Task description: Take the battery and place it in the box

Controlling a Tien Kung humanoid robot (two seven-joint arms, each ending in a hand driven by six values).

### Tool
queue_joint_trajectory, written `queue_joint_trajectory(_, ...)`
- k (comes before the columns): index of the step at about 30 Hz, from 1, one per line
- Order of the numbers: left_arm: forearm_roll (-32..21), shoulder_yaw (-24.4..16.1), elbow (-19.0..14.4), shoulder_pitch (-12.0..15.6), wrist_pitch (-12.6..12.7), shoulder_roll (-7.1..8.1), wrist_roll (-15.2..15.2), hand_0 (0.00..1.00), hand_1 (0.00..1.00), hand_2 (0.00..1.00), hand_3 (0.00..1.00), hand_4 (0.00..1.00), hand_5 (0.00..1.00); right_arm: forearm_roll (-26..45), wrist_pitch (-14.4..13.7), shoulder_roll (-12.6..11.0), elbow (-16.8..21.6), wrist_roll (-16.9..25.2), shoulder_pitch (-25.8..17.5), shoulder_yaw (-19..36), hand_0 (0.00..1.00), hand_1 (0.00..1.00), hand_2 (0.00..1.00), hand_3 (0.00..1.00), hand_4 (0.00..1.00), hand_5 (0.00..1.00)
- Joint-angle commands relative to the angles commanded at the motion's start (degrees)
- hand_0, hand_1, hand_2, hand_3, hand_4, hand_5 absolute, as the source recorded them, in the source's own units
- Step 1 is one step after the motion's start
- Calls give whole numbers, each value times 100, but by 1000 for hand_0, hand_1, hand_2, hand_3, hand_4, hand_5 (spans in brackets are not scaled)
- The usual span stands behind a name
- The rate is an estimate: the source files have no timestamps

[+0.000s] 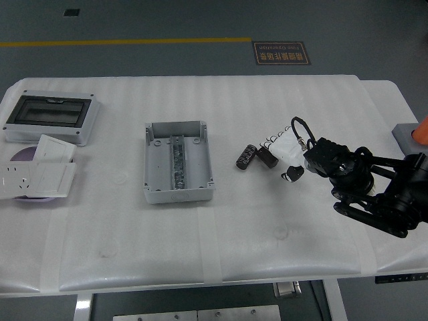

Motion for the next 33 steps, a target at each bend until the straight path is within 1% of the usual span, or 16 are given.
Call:
queue_joint_trajectory(6, 19, 0, 0, -8, -4, -6, 2, 656, 663, 619, 623, 543, 355, -10, 45, 104, -55, 62, 54, 50, 889, 894, 998, 998, 756, 288)
queue_joint_trajectory(11, 47, -15, 0, -20, -7, -1, 4, 655, 665, 619, 624, 542, 354, 72, 11, 155, -126, 96, 72, 69, 889, 895, 998, 998, 755, 287)
queue_joint_trajectory(22, 114, -40, 0, -36, -17, 24, 10, 655, 664, 619, 624, 541, 357, 35, -40, 47, -190, 273, -83, 136, 884, 890, 995, 998, 749, 289)
queue_joint_trajectory(23, 118, -40, 0, -38, -18, 27, 10, 655, 664, 619, 625, 540, 359, 27, -48, 40, -193, 286, -88, 142, 875, 878, 959, 998, 714, 261)
queue_joint_trajectory(28, 88, 1, 0, -61, -6, 41, -12, 655, 664, 619, 625, 540, 359, 23, -143, 27, -187, 343, -84, 155, 875, 878, 959, 998, 714, 261)
queue_joint_trajectory(29, 77, 11, 0, -63, -4, 41, -16, 655, 664, 619, 625, 540, 361, 28, -164, 28, -185, 349, -80, 154, 865, 868, 942, 961, 680, 228)
queue_joint_trajectory(33, 73, 21, 0, -61, -2, 34, -17, 655, 664, 619, 625, 540, 361, 83, -254, 27, -157, 378, -52, 154, 865, 868, 942, 961, 680, 228)
